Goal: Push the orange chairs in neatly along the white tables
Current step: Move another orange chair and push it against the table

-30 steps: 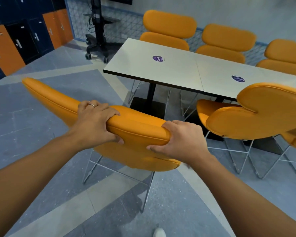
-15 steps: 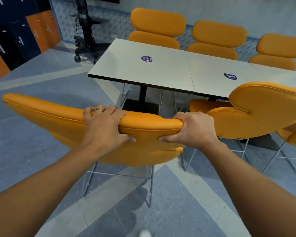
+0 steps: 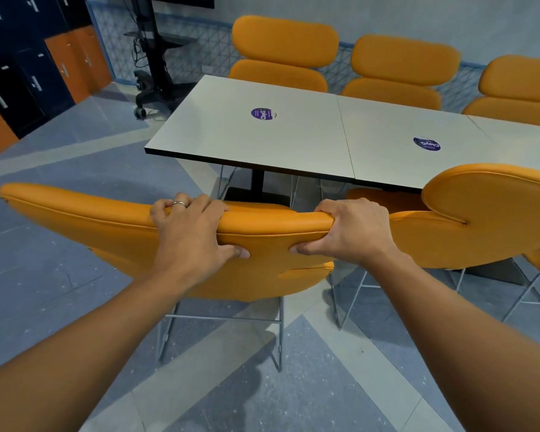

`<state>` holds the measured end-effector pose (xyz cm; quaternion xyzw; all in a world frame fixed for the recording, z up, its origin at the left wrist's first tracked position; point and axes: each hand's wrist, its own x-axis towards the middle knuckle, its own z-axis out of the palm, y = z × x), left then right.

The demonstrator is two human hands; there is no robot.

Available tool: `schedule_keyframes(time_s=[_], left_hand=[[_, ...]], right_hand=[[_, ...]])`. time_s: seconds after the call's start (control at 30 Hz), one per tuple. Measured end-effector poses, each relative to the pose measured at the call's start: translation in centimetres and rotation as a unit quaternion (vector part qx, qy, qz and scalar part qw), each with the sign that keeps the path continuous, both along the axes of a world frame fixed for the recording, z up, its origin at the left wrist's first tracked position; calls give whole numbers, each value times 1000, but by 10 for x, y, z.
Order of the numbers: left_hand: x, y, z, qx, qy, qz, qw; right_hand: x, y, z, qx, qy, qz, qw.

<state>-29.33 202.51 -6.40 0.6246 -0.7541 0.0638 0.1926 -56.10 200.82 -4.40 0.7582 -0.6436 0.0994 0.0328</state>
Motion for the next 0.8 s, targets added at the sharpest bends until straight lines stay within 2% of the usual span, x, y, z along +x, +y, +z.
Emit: schedule_keyframes(time_s=[0.4,0.5,0.6,0.8], left_hand=[[3,-26,2,49,-2,-2,999],[11,-21,6,69,17,-16,997],[34,-17,11,63,24,16,998],[100,-19,14,95,-38,77,992]], right_hand=[[-3,-23,-10,-17,0,30,999],[-3,-21,-9,-4,-7,30,1000],[-1,-21,-5,31,-7,23,999],[27,-15,7,95,53,5,994]])
